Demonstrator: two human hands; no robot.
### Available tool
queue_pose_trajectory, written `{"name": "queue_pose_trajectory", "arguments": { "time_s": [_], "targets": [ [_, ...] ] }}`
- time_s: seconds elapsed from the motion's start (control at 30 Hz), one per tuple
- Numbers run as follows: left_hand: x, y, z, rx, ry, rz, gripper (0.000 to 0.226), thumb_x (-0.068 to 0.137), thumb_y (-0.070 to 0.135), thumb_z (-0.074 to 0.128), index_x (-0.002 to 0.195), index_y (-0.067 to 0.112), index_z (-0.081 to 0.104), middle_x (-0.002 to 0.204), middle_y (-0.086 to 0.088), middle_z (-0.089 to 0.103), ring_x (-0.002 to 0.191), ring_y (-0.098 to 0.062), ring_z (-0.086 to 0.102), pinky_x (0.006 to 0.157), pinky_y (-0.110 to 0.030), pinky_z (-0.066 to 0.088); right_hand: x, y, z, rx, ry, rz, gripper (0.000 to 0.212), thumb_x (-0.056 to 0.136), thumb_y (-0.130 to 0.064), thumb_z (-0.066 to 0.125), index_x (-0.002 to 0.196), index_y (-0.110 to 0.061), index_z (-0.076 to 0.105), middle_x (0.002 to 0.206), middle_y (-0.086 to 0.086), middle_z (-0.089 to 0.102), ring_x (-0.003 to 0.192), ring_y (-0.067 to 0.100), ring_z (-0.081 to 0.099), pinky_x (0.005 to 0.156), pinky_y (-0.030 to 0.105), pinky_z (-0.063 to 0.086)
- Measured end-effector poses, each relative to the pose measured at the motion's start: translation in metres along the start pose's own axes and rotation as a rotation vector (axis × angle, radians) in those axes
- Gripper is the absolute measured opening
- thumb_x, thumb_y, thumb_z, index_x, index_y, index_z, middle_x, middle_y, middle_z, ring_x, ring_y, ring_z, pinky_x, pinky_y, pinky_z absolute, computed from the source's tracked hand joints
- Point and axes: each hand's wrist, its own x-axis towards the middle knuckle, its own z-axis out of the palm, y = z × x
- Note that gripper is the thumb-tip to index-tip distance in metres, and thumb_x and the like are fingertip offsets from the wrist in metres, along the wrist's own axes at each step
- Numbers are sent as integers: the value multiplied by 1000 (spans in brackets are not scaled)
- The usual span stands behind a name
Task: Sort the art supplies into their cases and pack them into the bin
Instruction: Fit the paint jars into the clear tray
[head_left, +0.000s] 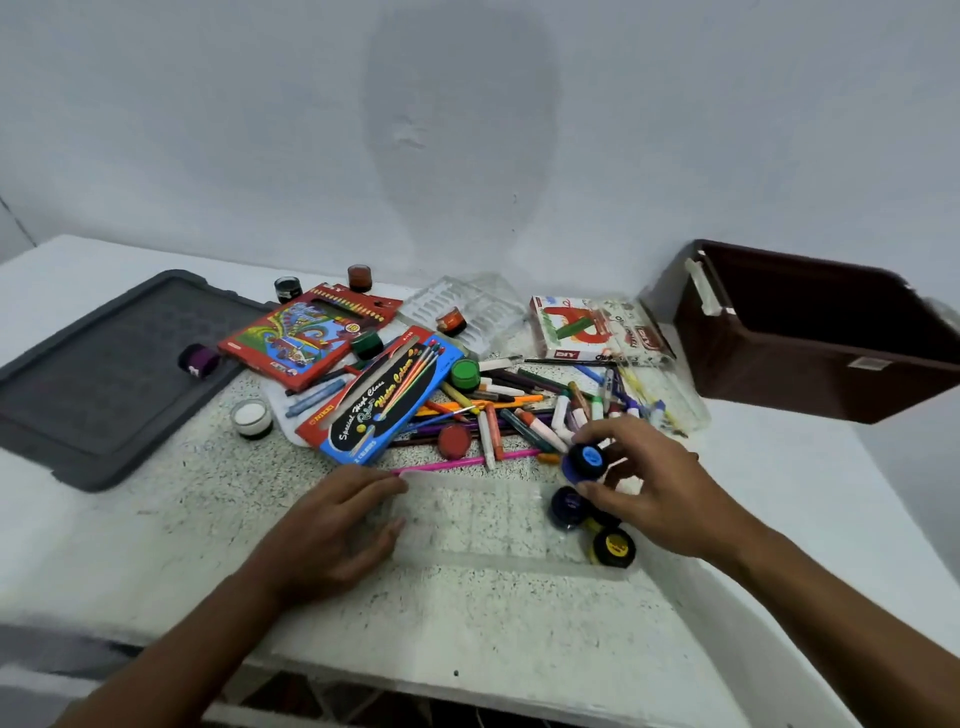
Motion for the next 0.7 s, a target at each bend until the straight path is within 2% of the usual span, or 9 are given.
{"name": "queue_pose_trajectory", "arguments": {
  "time_s": [0.17, 0.33, 0.47, 0.57, 0.7],
  "targets": [
    [-2, 0, 1, 24, -57, 1, 47, 94, 49, 47, 116, 11, 64, 118, -8, 60, 108, -17, 56, 91, -27, 47, -29, 0, 15, -56, -7, -73, 39, 83, -32, 74, 114, -43, 53, 114, -25, 53, 104, -2, 52, 84, 14, 44],
    [-2, -1, 0, 9, -95, 1, 55, 86, 60, 56, 117, 15, 62, 122, -7, 57, 110, -16, 55, 89, -29, 49, -41, 1, 21, -133, -23, -167, 39, 83, -44, 67, 120, -37, 56, 116, -33, 50, 110, -1, 46, 91, 16, 40],
    [-2, 1, -1, 13, -99, -5, 54, 85, 61, 56, 117, 18, 59, 123, -5, 56, 111, -16, 54, 87, -33, 52, -44, 5, 25, -201, -38, -174, 41, 83, -41, 68, 122, -30, 58, 117, -21, 52, 108, 7, 43, 90, 20, 38],
    [-2, 2, -1, 18, -93, -3, 52, 86, 60, 55, 115, 17, 61, 124, -5, 56, 112, -16, 54, 87, -35, 53, -43, 7, 28, -220, -65, -137, 42, 85, -34, 70, 124, -28, 58, 119, -18, 49, 111, 6, 37, 92, 17, 33],
    [-2, 2, -1, 7, -89, -15, 48, 86, 58, 57, 112, 18, 61, 125, -4, 56, 113, -17, 55, 87, -38, 53, -41, 8, 28, -246, -95, -111, 43, 85, -33, 70, 126, -26, 58, 124, -12, 49, 114, 7, 36, 95, 18, 34]
  ]
}}
